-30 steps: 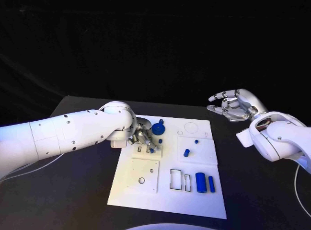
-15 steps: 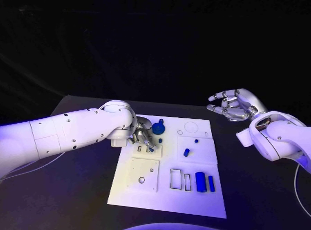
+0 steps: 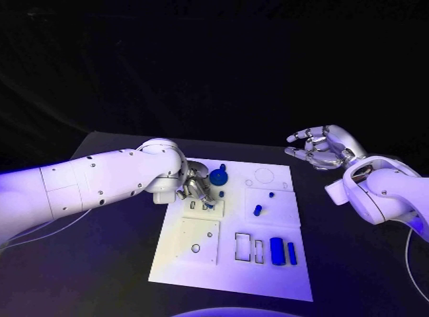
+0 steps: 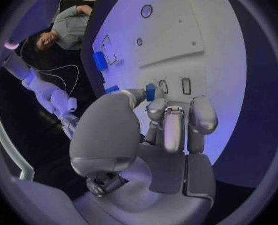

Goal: Assemble the parts on the task board

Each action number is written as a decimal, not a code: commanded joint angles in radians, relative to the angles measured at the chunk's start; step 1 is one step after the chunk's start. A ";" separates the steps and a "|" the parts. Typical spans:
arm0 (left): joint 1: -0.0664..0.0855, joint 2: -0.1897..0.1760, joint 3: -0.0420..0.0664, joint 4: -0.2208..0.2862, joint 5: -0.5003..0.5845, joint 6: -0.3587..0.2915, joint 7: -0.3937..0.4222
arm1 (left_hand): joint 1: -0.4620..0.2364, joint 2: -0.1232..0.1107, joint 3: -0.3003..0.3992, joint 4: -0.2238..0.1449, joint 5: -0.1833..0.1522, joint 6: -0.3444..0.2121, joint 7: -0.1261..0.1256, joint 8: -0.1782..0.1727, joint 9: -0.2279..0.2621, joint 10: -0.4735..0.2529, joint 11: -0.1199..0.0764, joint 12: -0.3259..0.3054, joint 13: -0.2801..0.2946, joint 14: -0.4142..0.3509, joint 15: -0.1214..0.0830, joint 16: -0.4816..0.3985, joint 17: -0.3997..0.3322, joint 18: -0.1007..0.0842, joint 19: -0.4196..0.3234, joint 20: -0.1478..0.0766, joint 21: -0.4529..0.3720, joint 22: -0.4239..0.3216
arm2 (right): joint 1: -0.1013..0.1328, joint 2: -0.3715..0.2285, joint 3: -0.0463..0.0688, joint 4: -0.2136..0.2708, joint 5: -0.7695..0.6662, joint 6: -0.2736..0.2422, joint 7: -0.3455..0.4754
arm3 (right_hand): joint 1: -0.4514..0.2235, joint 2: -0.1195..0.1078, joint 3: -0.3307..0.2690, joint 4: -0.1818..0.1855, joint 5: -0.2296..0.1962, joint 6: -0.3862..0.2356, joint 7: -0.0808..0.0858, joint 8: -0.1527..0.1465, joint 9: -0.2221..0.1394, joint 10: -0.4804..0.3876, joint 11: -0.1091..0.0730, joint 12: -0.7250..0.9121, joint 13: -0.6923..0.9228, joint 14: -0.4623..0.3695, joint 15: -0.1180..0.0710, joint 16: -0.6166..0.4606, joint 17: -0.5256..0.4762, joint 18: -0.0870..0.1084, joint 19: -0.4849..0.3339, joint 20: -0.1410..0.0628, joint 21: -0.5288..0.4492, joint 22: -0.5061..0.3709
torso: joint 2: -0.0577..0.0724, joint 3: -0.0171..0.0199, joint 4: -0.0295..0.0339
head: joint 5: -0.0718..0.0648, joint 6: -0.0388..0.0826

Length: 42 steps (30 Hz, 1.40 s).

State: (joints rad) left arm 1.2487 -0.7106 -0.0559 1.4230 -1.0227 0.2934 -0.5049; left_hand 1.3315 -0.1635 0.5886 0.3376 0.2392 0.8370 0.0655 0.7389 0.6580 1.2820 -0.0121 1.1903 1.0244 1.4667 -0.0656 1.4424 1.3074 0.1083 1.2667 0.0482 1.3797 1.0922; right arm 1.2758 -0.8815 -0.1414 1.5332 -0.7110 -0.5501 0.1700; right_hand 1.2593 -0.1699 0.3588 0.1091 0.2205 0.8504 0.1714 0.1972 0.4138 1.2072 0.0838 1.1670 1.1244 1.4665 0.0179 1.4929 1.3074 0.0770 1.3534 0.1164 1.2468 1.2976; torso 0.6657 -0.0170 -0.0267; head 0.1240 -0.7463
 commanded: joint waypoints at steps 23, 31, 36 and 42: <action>-0.021 -0.102 0.001 0.120 0.012 -0.284 0.017 | -0.054 -0.089 0.238 -0.152 0.000 0.031 -0.023 0.046 0.065 0.071 -0.018 0.065 0.063 0.048 -0.018 0.007 0.042 -0.024 0.046 -0.015 0.040 0.072 | -0.002 -0.009 0.000 -0.002 0.000 0.017 0.001 | -0.010 0.001 0.000 0.010 0.006 -0.008 0.000 0.007 0.000 -0.008 0.002 -0.006 -0.003 0.048 -0.006 -0.006 0.048 0.011 -0.010 0.000 -0.008 -0.004 | -0.002 0.0029 0.0062 | 0.003 -0.003; -0.032 -0.106 -0.004 0.137 -0.043 -0.294 0.013 | -0.059 -0.097 0.249 -0.158 0.000 0.043 -0.029 0.055 0.065 0.084 -0.023 0.076 0.077 0.049 -0.022 0.007 0.043 -0.027 0.055 -0.019 0.046 0.085 | -0.002 -0.011 0.000 -0.001 0.000 0.018 0.000 | -0.011 0.002 -0.001 0.011 0.007 -0.008 0.000 0.008 0.000 -0.008 0.002 -0.006 -0.003 0.048 -0.006 -0.006 0.048 0.011 -0.010 0.001 -0.007 -0.003 | -0.001 0.0027 0.0054 | 0.006 -0.009; -0.037 -0.101 -0.011 0.136 -0.068 -0.278 0.009 | -0.060 -0.097 0.253 -0.159 0.000 0.047 -0.030 0.057 0.065 0.086 -0.024 0.078 0.077 0.049 -0.023 0.007 0.043 -0.027 0.055 -0.020 0.046 0.086 | -0.002 -0.012 0.000 -0.001 0.000 0.017 -0.001 | -0.013 0.002 -0.001 0.013 0.008 -0.009 0.000 0.009 0.000 -0.008 0.002 -0.006 -0.003 0.049 -0.006 -0.005 0.049 0.011 -0.010 0.001 -0.008 -0.003 | -0.001 0.0031 0.0048 | 0.007 -0.013; -0.042 -0.097 -0.015 0.133 -0.087 -0.246 0.004 | -0.065 -0.096 0.256 -0.158 -0.001 0.052 -0.032 0.060 0.064 0.091 -0.025 0.083 0.084 0.049 -0.024 0.007 0.043 -0.027 0.056 -0.021 0.047 0.088 | -0.002 -0.012 0.000 -0.001 0.000 0.018 -0.001 | -0.014 0.002 -0.001 0.014 0.010 -0.009 0.000 0.009 0.000 -0.008 0.002 -0.005 -0.003 0.048 -0.006 -0.006 0.049 0.011 -0.010 0.001 -0.008 -0.003 | -0.001 0.0025 0.0032 | 0.008 -0.016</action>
State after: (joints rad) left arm 1.2080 -0.8101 -0.0709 1.5551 -1.0746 0.0225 -0.5032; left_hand 1.2695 -0.2543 0.6916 0.3253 0.2373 0.8537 0.0608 0.7946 0.7008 1.3666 -0.0367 1.2661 1.1075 1.4643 -0.0831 1.4463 1.3073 0.0920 1.3135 0.0269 1.4232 1.1786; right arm 1.2742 -0.8932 -0.1417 1.5315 -0.7099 -0.5459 0.1684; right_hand 1.2552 -0.1658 0.3560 0.1175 0.2244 0.8504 0.1714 0.2008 0.4137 1.2037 0.0874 1.1630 1.1217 1.4664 0.0179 1.4929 1.3073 0.0770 1.3498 0.1200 1.2429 1.2945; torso 0.6649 -0.0140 -0.0223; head 0.1313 -0.7606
